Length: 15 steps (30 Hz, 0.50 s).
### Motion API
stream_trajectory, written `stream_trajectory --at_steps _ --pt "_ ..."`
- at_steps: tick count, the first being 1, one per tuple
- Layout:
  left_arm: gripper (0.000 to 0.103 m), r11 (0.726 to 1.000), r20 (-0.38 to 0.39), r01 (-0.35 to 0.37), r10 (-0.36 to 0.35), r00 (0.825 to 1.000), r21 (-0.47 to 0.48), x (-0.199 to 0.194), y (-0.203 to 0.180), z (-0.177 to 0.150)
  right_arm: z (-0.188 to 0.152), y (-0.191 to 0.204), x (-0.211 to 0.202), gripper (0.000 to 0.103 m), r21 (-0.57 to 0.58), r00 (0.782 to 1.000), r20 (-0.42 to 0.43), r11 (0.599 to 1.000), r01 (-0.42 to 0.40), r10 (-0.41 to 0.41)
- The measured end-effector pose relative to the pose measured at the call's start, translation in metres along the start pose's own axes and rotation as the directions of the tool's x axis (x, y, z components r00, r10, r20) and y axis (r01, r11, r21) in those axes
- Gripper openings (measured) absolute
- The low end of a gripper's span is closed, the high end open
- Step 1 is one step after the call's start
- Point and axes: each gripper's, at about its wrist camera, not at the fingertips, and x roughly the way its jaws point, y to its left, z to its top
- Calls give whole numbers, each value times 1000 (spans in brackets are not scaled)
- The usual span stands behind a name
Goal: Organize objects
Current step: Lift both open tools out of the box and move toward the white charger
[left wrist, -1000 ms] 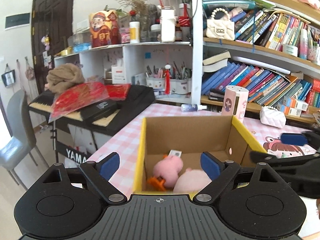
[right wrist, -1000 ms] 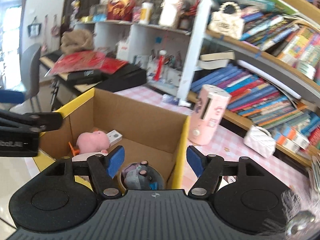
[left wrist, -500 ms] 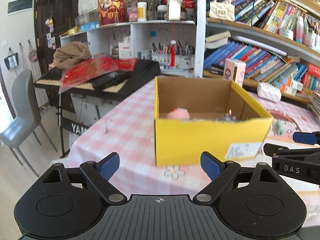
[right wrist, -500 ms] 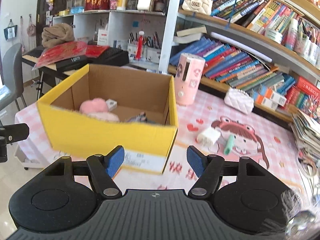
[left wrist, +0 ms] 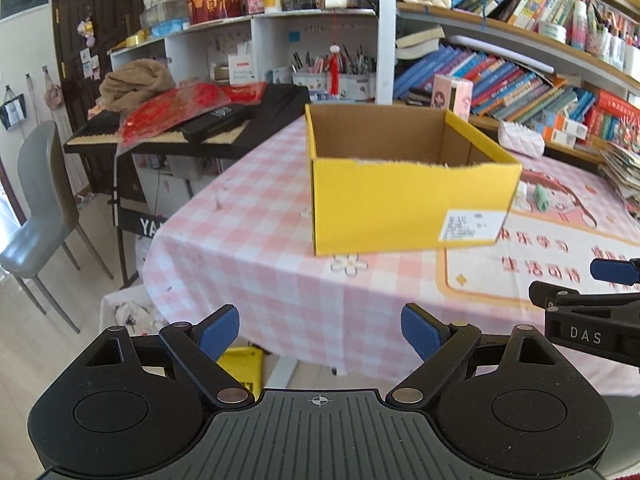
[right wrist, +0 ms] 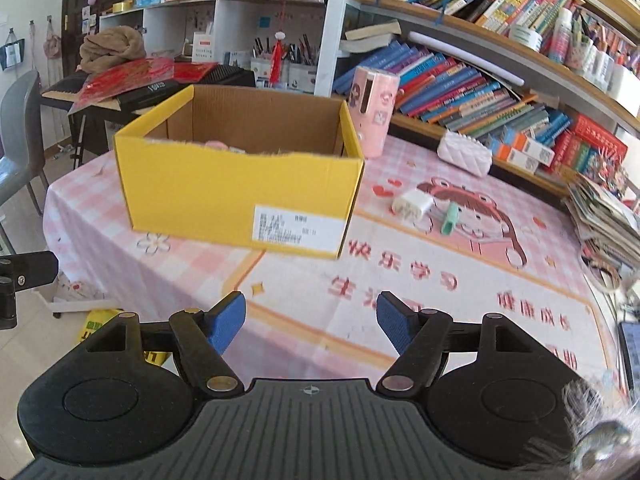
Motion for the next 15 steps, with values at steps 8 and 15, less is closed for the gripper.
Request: stream_trajectory --at_steps 8,15 --pt "90 999 -4 38 -38 999 32 -9 -7 -11 -16 -2 -13 74 19 999 -17 999 37 -37" --pt "90 993 -4 98 -98 995 59 -8 -24 -11 -25 -18 -24 75 42 995 -24 995 95 -94"
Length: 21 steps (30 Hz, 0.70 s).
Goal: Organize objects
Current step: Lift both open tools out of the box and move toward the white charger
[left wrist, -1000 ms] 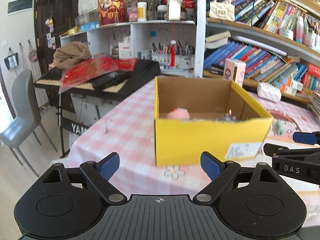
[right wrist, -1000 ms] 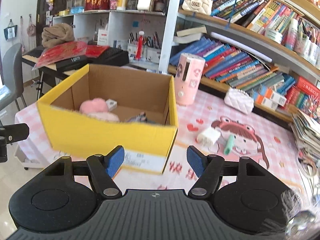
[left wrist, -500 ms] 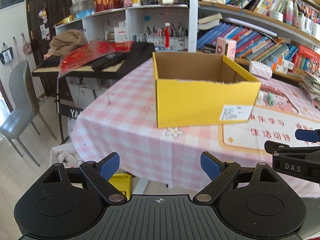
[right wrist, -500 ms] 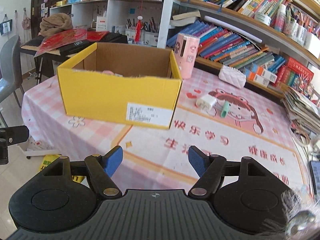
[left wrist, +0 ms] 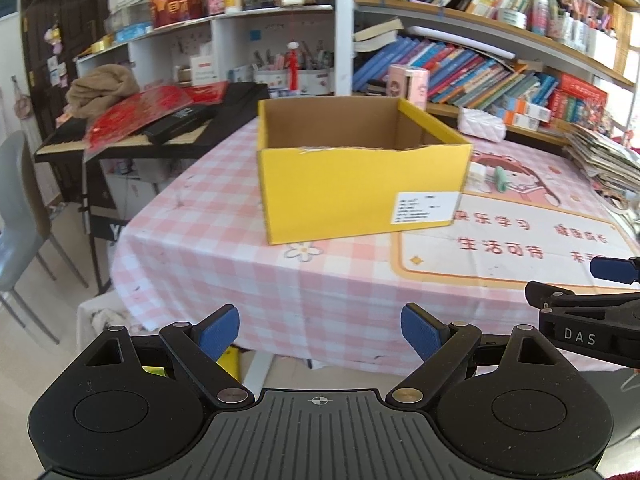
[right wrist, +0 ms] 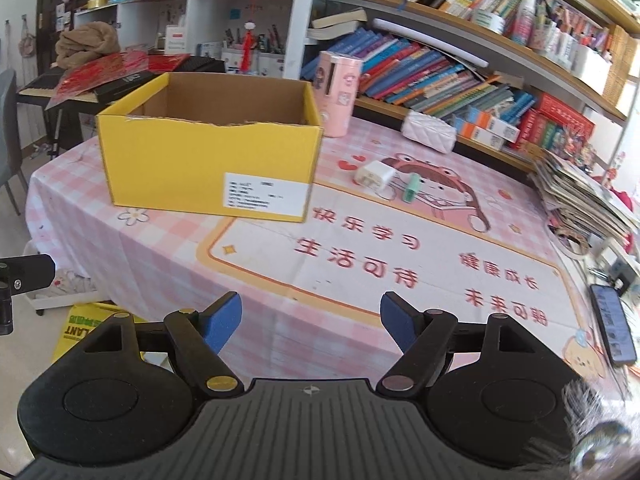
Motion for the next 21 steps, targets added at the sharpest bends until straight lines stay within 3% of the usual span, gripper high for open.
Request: stream_trajectory --at_steps 21 --pt "90 972 -11 185 -185 983 148 35 -81 28 -15 -78 -1 75 136 981 -48 971 195 -190"
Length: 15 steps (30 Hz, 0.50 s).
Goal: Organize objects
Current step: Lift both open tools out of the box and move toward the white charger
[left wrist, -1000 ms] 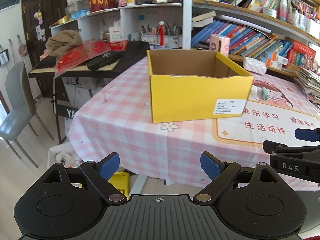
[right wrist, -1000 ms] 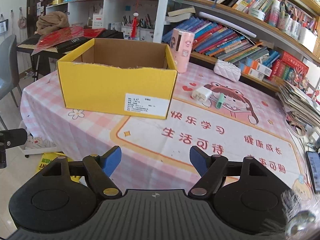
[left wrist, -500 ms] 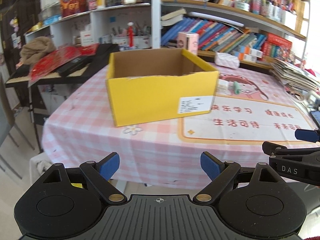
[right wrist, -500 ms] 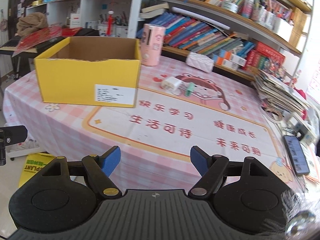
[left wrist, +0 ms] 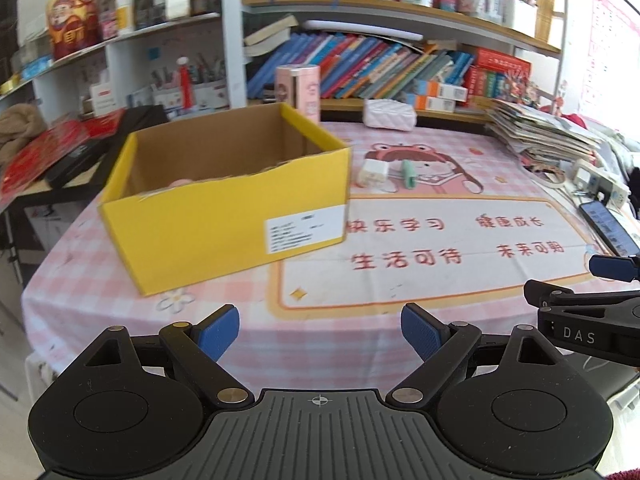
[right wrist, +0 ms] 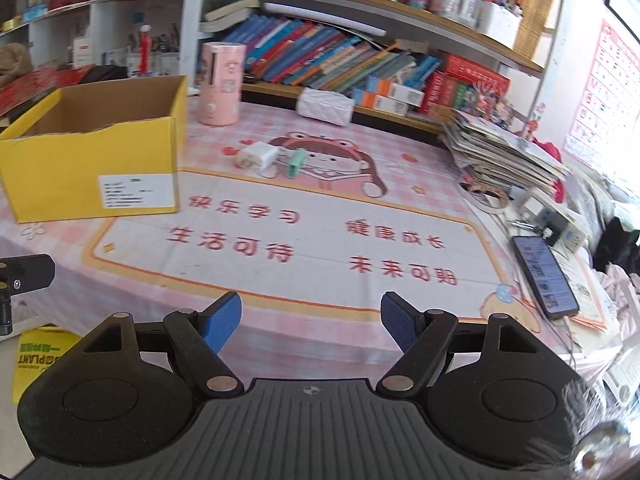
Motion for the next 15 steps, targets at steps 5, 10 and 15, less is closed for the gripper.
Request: stream_trajectory --at_steps 5,10,15 --pt "90 999 -3 25 -25 1000 21 16 -15 12 4 -17 12 75 18 1000 -12 1000 25 -25" --pt "90 999 -12 36 -35 999 31 34 -29 22 11 -33 29 75 26 999 -24 999 34 -33" --pt "90 999 -15 26 -25 1000 28 53 -41 38 24 -47 53 75 21 999 -34 1000 21 -20"
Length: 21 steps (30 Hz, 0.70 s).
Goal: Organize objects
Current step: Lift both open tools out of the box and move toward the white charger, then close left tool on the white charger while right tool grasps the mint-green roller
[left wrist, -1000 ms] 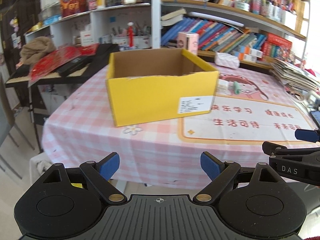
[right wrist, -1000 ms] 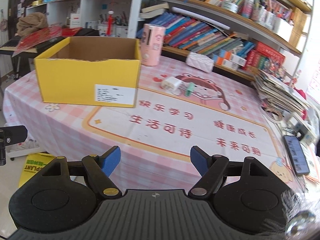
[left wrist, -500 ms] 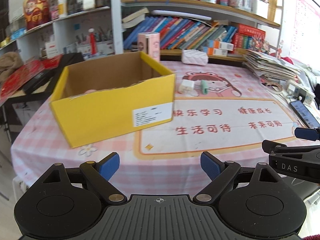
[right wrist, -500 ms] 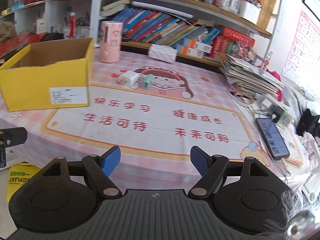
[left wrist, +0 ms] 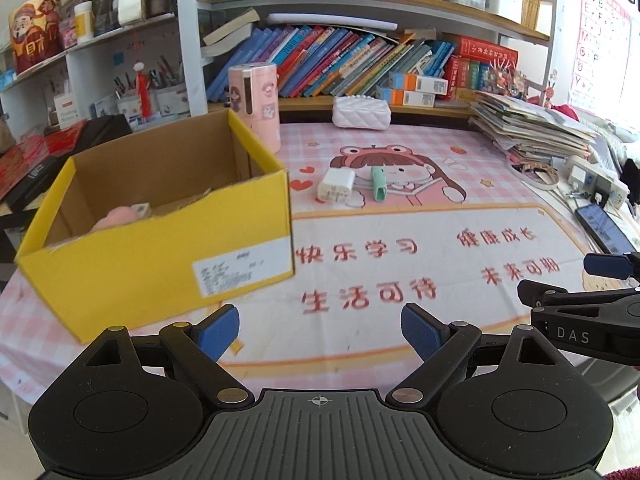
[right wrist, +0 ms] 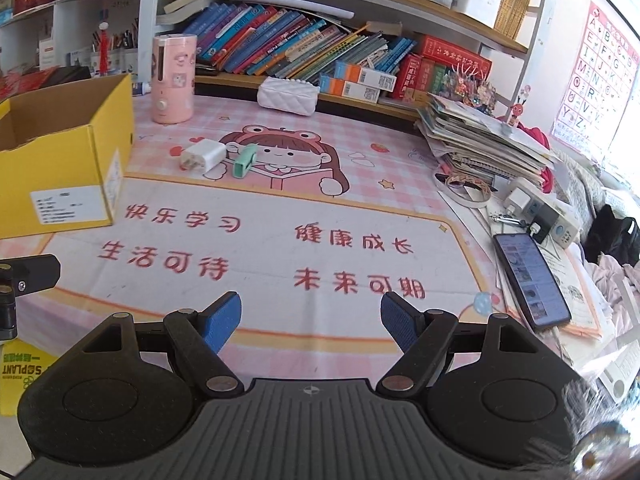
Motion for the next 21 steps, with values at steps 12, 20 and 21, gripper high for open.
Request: stream_trajectory --at_steps 12,20,21 --pt "90 999 30 -46 46 998 -7 40 -30 46 50 -30 56 74 -18 996 20 996 -88 89" --pt "84 997 31 -66 67 997 -32 66 -51 66 77 -52 89 69 -42 985 39 985 -166 168" --pt "81 997 27 -71 72 997 -38 71 -53 68 81 -54 94 68 -45 983 38 983 -176 178"
